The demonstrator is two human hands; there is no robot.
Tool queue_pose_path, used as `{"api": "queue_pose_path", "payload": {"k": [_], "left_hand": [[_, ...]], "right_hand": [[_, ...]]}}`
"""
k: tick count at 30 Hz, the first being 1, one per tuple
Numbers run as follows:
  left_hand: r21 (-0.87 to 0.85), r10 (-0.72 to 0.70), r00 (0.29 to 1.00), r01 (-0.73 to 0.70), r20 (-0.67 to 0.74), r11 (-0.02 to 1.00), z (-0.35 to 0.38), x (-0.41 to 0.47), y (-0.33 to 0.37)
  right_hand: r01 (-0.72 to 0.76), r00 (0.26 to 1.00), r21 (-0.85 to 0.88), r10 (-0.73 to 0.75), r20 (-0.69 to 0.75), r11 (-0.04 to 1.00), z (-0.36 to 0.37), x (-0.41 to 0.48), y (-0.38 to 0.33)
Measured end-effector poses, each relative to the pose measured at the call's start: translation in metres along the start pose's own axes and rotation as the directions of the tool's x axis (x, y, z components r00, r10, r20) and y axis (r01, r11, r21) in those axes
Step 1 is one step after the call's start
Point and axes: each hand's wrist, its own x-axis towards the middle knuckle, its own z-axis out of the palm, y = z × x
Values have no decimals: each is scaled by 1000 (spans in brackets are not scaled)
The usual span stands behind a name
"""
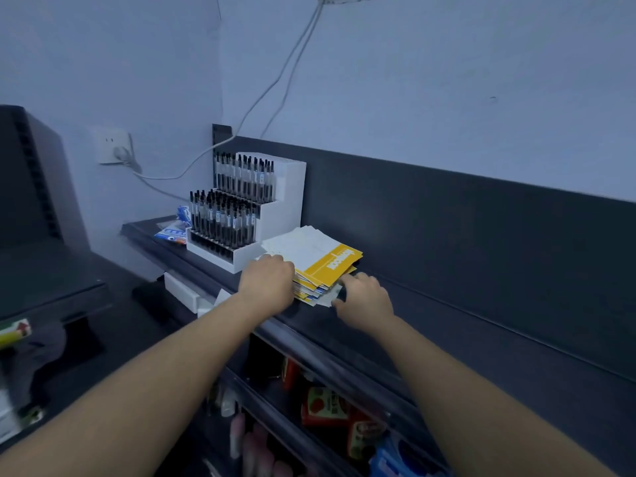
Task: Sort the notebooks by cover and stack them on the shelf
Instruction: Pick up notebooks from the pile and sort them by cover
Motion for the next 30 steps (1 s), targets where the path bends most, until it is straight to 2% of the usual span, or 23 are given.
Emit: {"api": "queue_pose_path", "payload": {"k": [9,15,19,21,24,30], "left_hand": [[0,-44,999,44,-3,999,25,72,-29],[-59,-100,987,108,125,992,44,107,-33],[-145,-118,991,127,67,981,48,120,-39],[-207,-136,988,148,75,967,48,124,-43],[-265,-119,987,144,107,954,47,127,-44],[-211,7,997,10,82,977,49,126,-43]], "right_hand": [[-57,996,119,64,-59,991,21,77,-2],[-154,985,228,169,-46,961,39,100,-6],[-217,962,364,263,-80,906,46,104,-12],[-275,935,480,347,-66,833,46,105,-16],[-383,868,662,497,18,644,45,108,-20],[-446,710,834,696,110,323,52,108,-18]]}}
